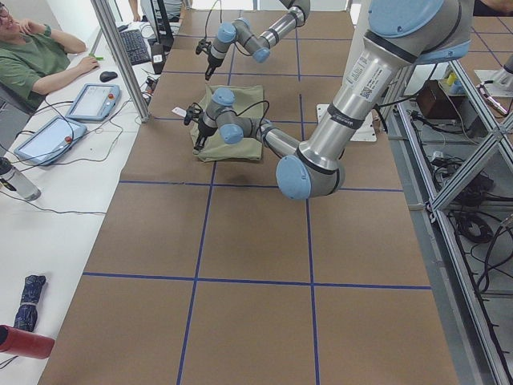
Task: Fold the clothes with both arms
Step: 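Release the hem near the collar and raise both grippers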
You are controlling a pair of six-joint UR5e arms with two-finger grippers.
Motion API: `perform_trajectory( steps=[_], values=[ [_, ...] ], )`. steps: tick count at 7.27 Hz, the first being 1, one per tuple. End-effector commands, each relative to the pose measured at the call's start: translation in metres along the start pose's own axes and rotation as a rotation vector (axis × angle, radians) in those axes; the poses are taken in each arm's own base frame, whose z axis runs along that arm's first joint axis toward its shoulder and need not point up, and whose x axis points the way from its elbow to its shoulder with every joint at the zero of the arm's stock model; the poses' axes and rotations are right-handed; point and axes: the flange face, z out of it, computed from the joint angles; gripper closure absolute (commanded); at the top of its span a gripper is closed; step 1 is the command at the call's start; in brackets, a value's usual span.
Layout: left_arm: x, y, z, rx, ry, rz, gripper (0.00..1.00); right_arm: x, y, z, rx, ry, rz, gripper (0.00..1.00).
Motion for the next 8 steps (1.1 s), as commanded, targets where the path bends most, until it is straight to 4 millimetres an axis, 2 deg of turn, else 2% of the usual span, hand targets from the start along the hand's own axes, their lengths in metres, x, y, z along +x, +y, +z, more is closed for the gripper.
perform_trajectory(
  steps=[1, 2, 3, 4, 5, 6, 7, 8],
  values=[
    [-0.009, 0.023, -0.065, 0.004, 0.120, 0.042, 0.00, 0.000, -0.007, -0.023, -0.030, -0.078, -0.121, 0.00],
    [-0.033, 0.048, -0.090, -0.015, 0.147, 0.037, 0.00, 0.009, -0.009, -0.032, -0.045, -0.105, -0.142, 0.00],
    [-0.043, 0.072, -0.113, -0.028, 0.167, 0.005, 0.00, 0.013, -0.010, -0.039, -0.042, -0.116, -0.143, 0.00],
    [-0.047, 0.110, -0.125, -0.067, 0.185, -0.053, 0.00, 0.013, -0.010, -0.039, -0.041, -0.117, -0.143, 0.00],
    [-0.063, 0.146, -0.125, -0.090, 0.224, -0.101, 0.05, 0.013, -0.010, -0.039, -0.041, -0.117, -0.141, 0.00],
    [-0.070, 0.174, -0.123, -0.076, 0.260, -0.230, 0.26, 0.014, -0.010, -0.039, -0.042, -0.116, -0.141, 0.00],
    [-0.053, 0.205, -0.110, -0.082, 0.249, -0.379, 0.34, 0.013, -0.009, -0.039, -0.042, -0.117, -0.141, 0.00],
    [-0.039, 0.223, -0.102, -0.084, 0.245, -0.453, 0.35, 0.014, -0.010, -0.039, -0.041, -0.117, -0.140, 0.00]
  ],
)
